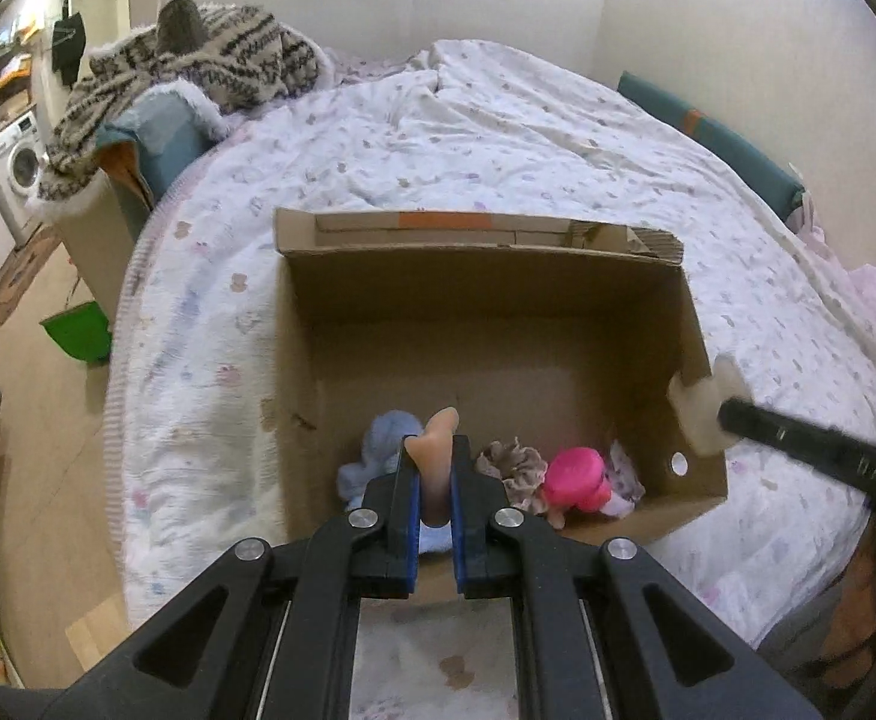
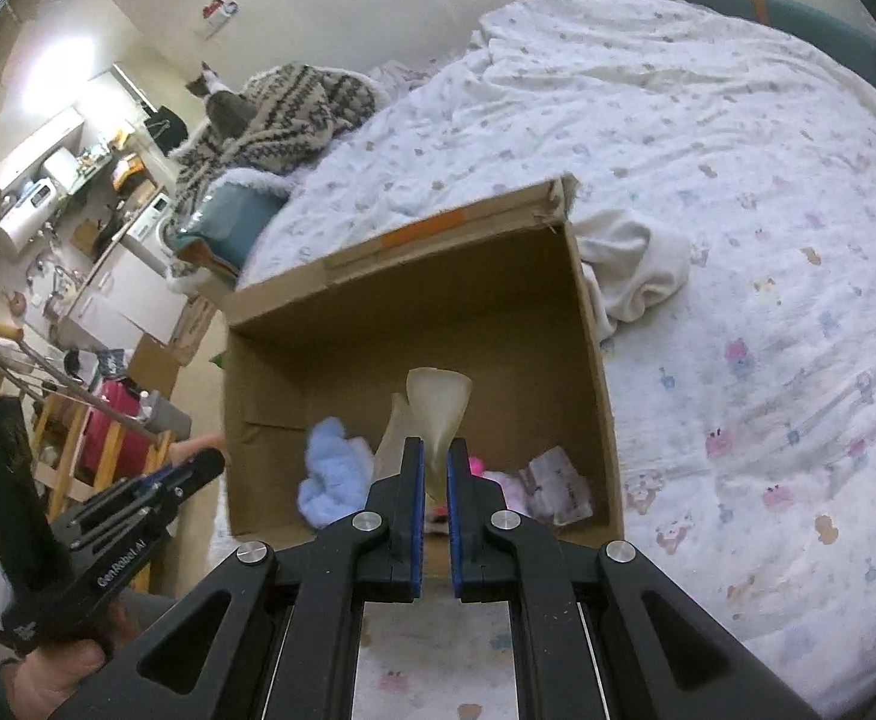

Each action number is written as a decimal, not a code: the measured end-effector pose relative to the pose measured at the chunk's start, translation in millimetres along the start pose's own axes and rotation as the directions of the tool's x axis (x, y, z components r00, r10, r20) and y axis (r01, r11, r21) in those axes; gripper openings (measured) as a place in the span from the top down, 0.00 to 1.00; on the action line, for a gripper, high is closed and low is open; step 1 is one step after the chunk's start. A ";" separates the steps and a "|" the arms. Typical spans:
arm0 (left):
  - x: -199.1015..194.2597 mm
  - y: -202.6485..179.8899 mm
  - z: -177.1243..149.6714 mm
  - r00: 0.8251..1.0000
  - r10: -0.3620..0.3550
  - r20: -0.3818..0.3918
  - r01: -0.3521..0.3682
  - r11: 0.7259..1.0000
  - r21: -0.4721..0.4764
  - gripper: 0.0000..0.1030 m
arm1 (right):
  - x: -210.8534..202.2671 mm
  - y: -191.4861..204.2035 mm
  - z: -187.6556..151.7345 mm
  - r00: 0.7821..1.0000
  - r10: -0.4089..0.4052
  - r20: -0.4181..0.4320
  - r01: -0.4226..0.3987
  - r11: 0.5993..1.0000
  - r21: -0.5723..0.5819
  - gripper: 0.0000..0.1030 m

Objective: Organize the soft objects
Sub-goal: 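Carry the tan toy and cream item over the box with both tools, then open both tools to drop the tan toy and cream item into the box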

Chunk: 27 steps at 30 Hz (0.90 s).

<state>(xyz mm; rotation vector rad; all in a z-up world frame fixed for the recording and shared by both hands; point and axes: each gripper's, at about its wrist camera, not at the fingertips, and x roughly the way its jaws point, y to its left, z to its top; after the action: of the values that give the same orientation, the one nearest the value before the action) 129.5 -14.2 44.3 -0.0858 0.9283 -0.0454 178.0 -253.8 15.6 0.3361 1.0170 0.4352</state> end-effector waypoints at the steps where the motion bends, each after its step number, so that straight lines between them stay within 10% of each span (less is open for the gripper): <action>1: 6.7 -1.7 0.6 1.000 -0.003 -0.011 0.003 1.000 -0.004 0.92 | 5.7 -4.9 -1.5 1.000 0.007 -0.011 -0.006 1.000 0.024 0.92; 27: 77.1 -34.2 -8.8 0.987 0.043 -0.156 -0.040 0.999 0.023 0.87 | 59.6 -12.4 -16.2 0.980 -0.122 -0.157 0.119 0.992 -0.029 0.91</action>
<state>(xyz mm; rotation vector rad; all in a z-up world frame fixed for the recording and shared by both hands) 168.5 -54.6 -19.3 -0.0453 1.0858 -0.0232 193.3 -233.8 -42.2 0.2237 1.1806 0.3657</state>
